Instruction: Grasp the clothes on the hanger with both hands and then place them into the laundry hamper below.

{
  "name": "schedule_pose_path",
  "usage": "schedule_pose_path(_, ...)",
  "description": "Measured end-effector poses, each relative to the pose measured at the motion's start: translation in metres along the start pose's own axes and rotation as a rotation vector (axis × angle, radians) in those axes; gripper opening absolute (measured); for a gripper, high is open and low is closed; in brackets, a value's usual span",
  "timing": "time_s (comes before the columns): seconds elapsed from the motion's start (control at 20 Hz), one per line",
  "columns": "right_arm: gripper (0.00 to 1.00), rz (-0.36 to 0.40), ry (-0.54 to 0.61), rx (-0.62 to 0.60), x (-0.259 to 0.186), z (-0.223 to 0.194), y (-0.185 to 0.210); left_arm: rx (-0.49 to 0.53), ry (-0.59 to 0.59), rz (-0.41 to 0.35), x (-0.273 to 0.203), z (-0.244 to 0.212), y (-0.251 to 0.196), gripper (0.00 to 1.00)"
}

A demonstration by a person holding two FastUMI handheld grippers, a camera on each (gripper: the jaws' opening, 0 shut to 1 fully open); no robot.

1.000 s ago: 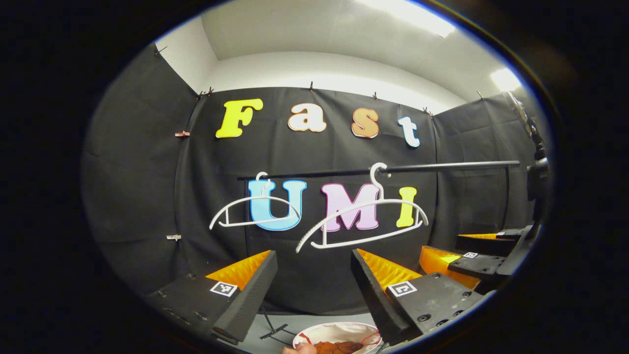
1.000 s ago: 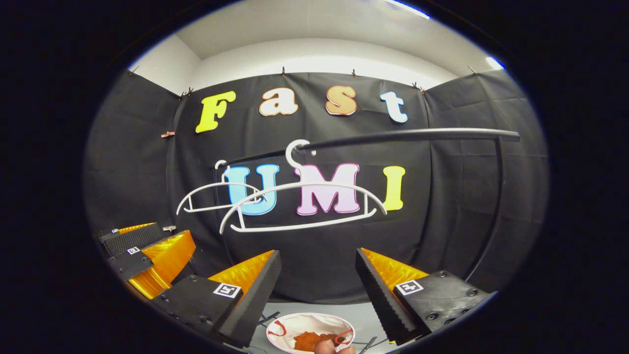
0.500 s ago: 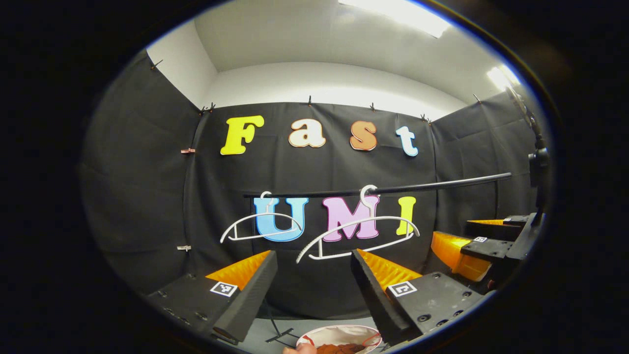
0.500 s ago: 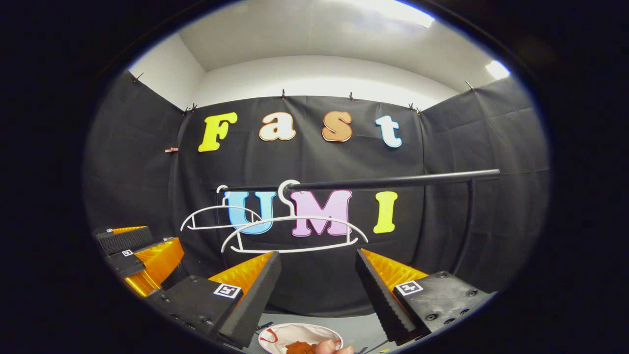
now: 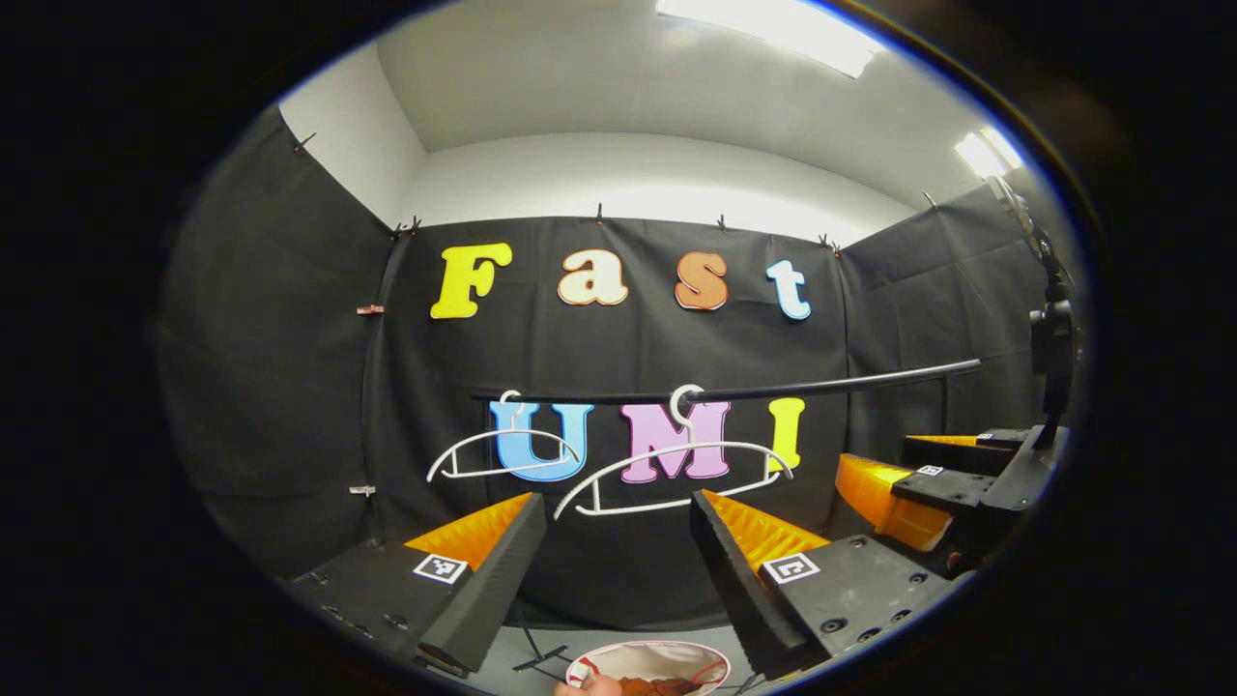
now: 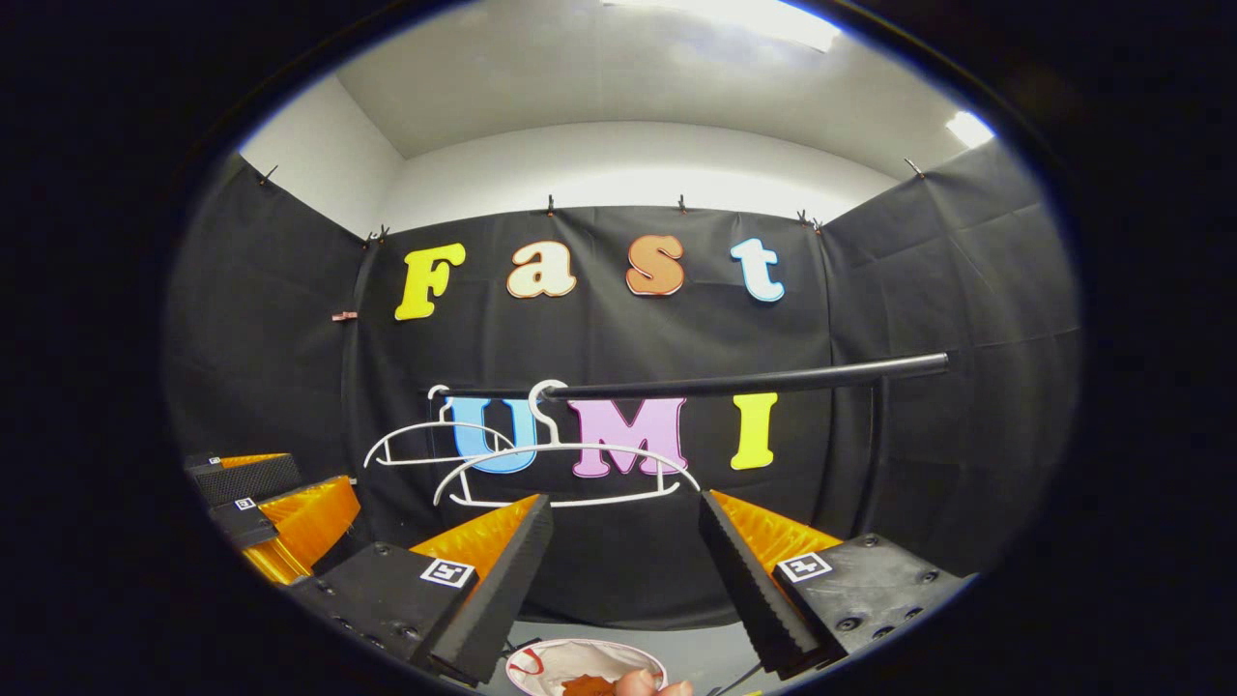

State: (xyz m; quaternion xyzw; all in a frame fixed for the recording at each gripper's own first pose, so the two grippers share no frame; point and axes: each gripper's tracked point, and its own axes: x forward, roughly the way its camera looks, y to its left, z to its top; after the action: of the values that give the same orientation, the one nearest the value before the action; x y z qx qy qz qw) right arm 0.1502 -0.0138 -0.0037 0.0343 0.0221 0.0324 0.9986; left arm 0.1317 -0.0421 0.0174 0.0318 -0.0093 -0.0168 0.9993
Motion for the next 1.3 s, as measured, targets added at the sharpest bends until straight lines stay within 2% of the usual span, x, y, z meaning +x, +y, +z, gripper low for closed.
schedule_pose_path(0.2, 0.97, 0.005, -0.011, 0.002, -0.001, 0.004, -0.013, 0.002, -0.002, 0.006, -0.003, 0.005, -0.013, 0.95)
schedule_pose_path(0.25, 0.98, 0.007, -0.012, 0.007, -0.001, 0.005, -0.015, 0.006, -0.003, 0.008, -0.003, 0.006, -0.015, 0.92)
schedule_pose_path(0.3, 1.00, 0.007, -0.015, 0.012, 0.000, 0.007, -0.017, 0.011, -0.005, 0.010, -0.004, 0.007, -0.017, 0.95)
schedule_pose_path(0.35, 0.97, 0.008, -0.016, 0.012, 0.000, 0.007, -0.020, 0.015, -0.003, 0.013, -0.004, 0.007, -0.017, 0.95)
schedule_pose_path(0.5, 0.97, 0.007, -0.026, 0.006, 0.001, 0.010, -0.026, 0.025, -0.017, 0.022, -0.006, 0.012, -0.021, 0.95)
schedule_pose_path(0.65, 0.97, 0.009, -0.037, 0.000, 0.002, 0.012, -0.028, 0.030, -0.026, 0.030, -0.007, 0.013, -0.022, 0.95)
schedule_pose_path(0.7, 0.97, 0.010, -0.040, -0.002, 0.004, 0.013, -0.028, 0.029, -0.026, 0.030, -0.006, 0.012, -0.023, 0.92)
schedule_pose_path(0.75, 0.97, 0.011, -0.037, -0.004, 0.003, 0.012, -0.028, 0.028, -0.027, 0.030, -0.006, 0.013, -0.024, 0.95)
schedule_pose_path(0.8, 0.98, 0.013, -0.034, -0.002, 0.003, 0.010, -0.028, 0.030, -0.027, 0.031, -0.006, 0.013, -0.023, 0.92)
schedule_pose_path(0.9, 0.98, 0.012, -0.029, 0.003, 0.004, 0.008, -0.028, 0.032, -0.019, 0.035, -0.005, 0.010, -0.021, 0.95)
schedule_pose_path(1.05, 0.98, 0.008, -0.026, 0.000, 0.005, 0.005, -0.030, 0.031, -0.016, 0.037, -0.002, 0.008, -0.021, 0.92)
schedule_pose_path(1.1, 0.98, 0.010, -0.024, 0.001, 0.006, 0.004, -0.028, 0.030, -0.018, 0.037, -0.002, 0.009, -0.021, 0.95)
schedule_pose_path(1.3, 0.97, 0.022, -0.024, 0.003, 0.006, 0.004, -0.023, 0.034, -0.016, 0.048, -0.002, 0.008, -0.017, 0.95)
